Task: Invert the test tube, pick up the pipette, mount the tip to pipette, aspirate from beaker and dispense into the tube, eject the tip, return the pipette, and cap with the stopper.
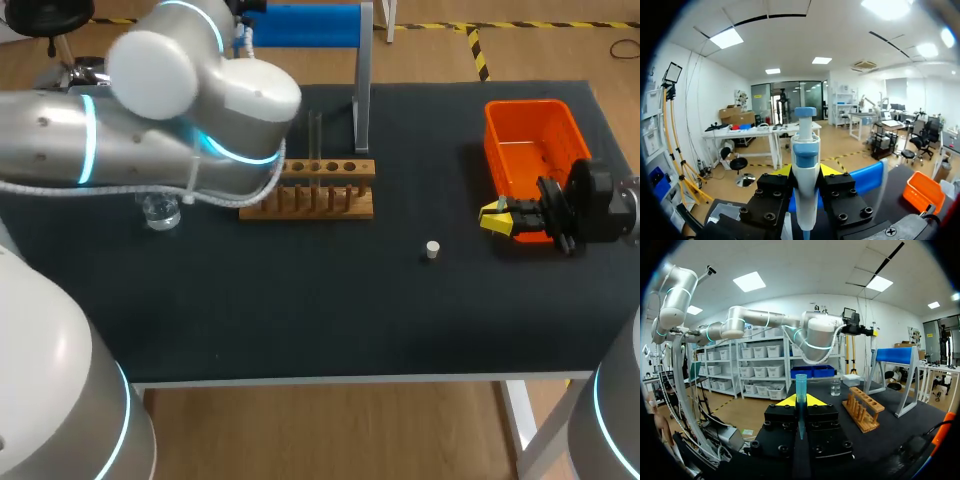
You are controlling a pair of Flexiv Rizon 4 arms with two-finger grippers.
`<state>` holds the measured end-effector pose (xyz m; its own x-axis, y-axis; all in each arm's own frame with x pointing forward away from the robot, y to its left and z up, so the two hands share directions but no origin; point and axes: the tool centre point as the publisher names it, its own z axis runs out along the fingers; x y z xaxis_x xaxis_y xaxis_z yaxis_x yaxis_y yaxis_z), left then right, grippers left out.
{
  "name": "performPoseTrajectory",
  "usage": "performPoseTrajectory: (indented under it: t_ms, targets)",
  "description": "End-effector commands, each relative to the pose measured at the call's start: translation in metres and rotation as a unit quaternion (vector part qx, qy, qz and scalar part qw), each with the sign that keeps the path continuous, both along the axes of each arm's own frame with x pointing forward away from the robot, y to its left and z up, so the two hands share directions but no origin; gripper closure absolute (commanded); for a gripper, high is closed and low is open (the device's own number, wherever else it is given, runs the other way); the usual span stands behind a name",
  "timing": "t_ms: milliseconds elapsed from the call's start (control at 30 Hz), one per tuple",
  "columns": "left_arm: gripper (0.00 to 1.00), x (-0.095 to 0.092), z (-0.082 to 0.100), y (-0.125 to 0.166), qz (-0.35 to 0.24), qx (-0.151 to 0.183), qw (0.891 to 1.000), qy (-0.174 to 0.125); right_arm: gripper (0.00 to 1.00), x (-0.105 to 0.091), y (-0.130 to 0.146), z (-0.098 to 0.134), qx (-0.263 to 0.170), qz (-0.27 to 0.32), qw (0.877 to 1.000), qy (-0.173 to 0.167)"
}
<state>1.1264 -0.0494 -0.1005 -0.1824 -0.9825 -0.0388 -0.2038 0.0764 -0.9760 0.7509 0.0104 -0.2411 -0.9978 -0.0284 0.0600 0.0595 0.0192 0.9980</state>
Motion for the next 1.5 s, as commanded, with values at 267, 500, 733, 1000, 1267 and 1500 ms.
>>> performPoseTrajectory:
  t_ms: [267, 500, 733, 1000, 1267, 1500]
  targets:
    - [1.0, -0.083, 0.037, 0.042, -0.265, -0.021, 0.963, 0.05, 1.0, -0.001, -0.001, 0.0, 0.0, 0.0, 1.0, 0.0]
    - [1.0, -0.083, 0.037, 0.042, -0.265, -0.021, 0.963, 0.05, 1.0, -0.001, -0.001, 0.0, 0.0, 0.0, 1.0, 0.0]
    - [1.0, -0.083, 0.037, 0.042, -0.265, -0.021, 0.963, 0.05, 1.0, -0.001, -0.001, 0.0, 0.0, 0.0, 1.0, 0.0]
    - [1.0, -0.083, 0.037, 0.042, -0.265, -0.021, 0.963, 0.05, 1.0, -0.001, -0.001, 0.0, 0.0, 0.0, 1.0, 0.0]
    - [1.0, -0.133, 0.053, 0.014, -0.35, -0.032, 0.936, 0.016, 1.0, -0.001, -0.001, 0.0, 0.0, 0.0, 1.0, 0.0]
    - [1.0, -0.168, 0.069, -0.008, -0.407, -0.027, 0.913, -0.005, 1.0, -0.001, -0.001, 0.0, 0.0, 0.0, 1.0, 0.0]
